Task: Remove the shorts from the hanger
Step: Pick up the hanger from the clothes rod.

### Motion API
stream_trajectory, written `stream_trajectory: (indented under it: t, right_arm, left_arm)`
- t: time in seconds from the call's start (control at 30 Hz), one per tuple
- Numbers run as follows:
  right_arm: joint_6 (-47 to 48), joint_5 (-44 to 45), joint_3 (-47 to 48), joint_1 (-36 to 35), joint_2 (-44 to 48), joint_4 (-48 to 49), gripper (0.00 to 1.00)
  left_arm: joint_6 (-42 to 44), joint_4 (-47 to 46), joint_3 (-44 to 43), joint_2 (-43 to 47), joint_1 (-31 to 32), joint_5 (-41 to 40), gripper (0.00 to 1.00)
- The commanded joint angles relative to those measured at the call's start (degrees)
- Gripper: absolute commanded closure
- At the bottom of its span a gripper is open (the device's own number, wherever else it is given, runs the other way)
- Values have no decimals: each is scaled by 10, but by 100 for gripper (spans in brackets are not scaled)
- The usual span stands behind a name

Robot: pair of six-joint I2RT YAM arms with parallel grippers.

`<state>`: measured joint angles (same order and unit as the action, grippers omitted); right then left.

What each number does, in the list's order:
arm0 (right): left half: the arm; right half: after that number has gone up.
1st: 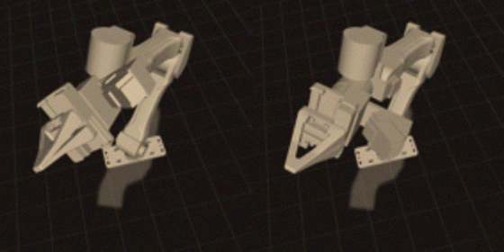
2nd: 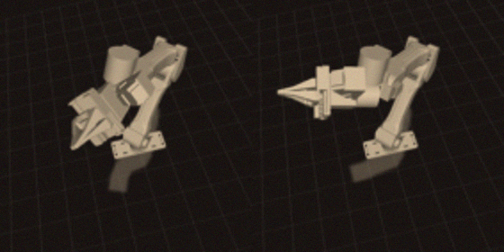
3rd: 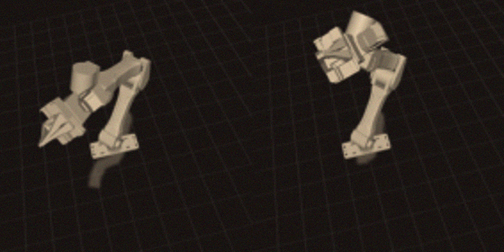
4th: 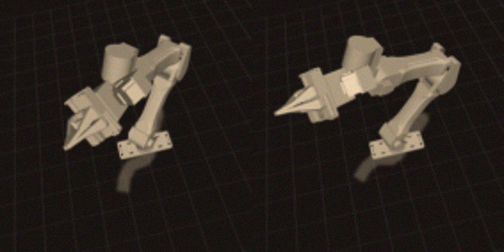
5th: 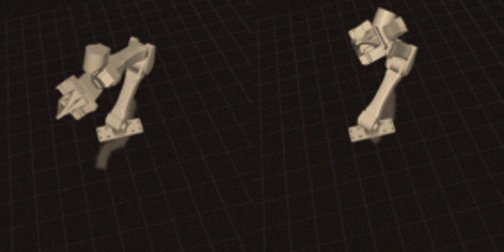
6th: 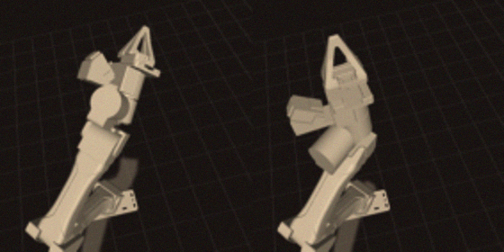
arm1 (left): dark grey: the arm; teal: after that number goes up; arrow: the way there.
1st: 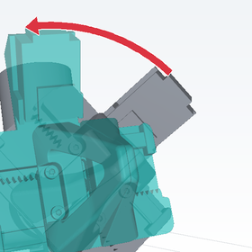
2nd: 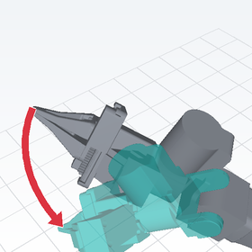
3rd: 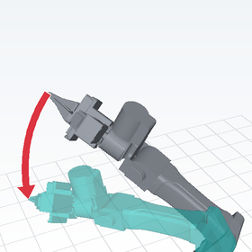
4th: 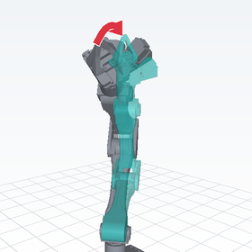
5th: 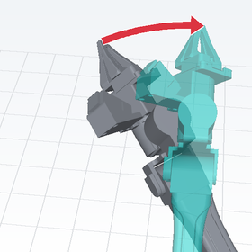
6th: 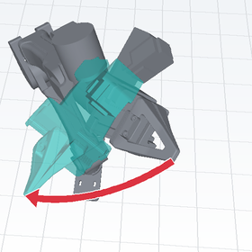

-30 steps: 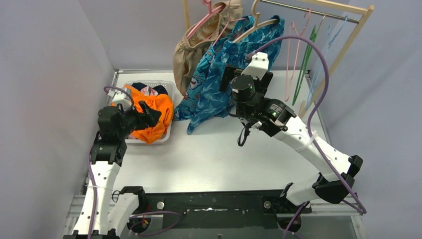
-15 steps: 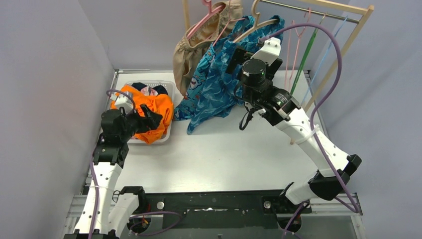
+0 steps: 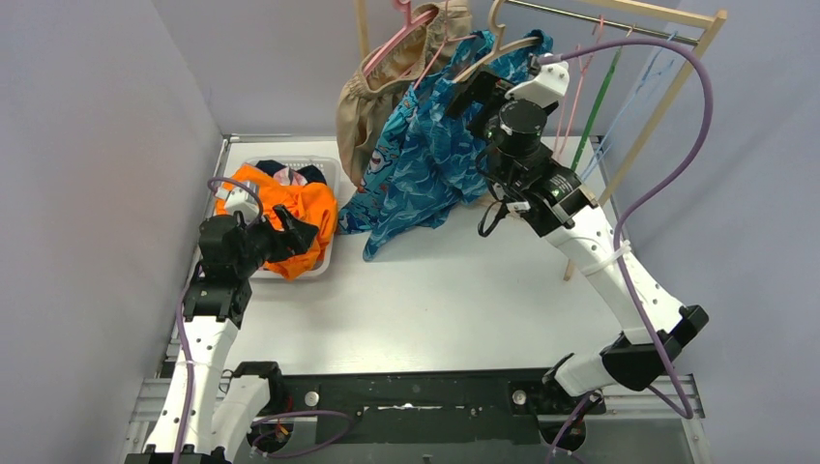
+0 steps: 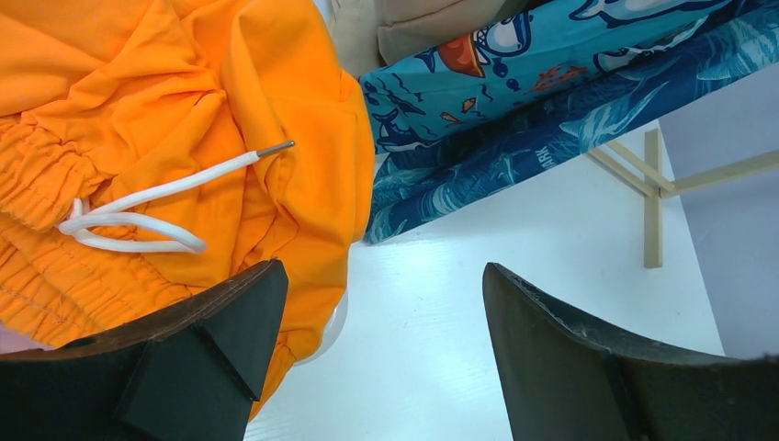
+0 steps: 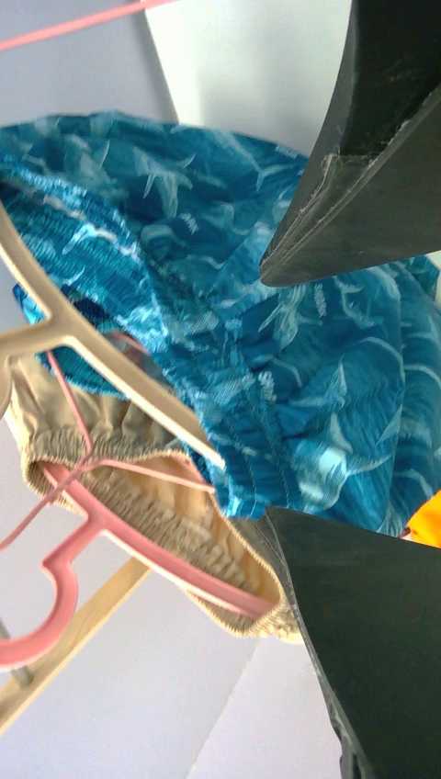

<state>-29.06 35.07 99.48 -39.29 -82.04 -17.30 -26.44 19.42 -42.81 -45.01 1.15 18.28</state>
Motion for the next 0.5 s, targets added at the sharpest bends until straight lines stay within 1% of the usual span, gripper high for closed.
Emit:
stream_trajectory:
  t: [0.0, 0.1, 0.2, 0.27, 0.33, 0.4, 0.47]
  right_arm:
    - [-23, -28, 57, 3, -27, 31, 5]
    - [-47, -11, 80, 14, -54, 18, 5]
    - [-72, -27, 80, 35, -66, 39, 5]
    - [-97, -32, 97, 49, -80, 23, 5]
    - [-120, -54, 108, 63, -91, 18, 6]
    - [-106, -96, 115, 80, -103, 46, 6]
    - [-110, -123, 141, 91, -122, 40, 8]
  left_arm:
    - [-4, -39, -5, 5, 2, 16, 22]
    - [-9, -38, -8, 5, 3, 17, 21]
    - [-11, -37, -10, 5, 3, 19, 22]
    - [-13, -36, -9, 5, 3, 18, 22]
    - [-15, -36, -7, 6, 3, 18, 21]
    - [-15, -37, -7, 6, 3, 18, 22]
    - [-15, -36, -5, 6, 3, 18, 22]
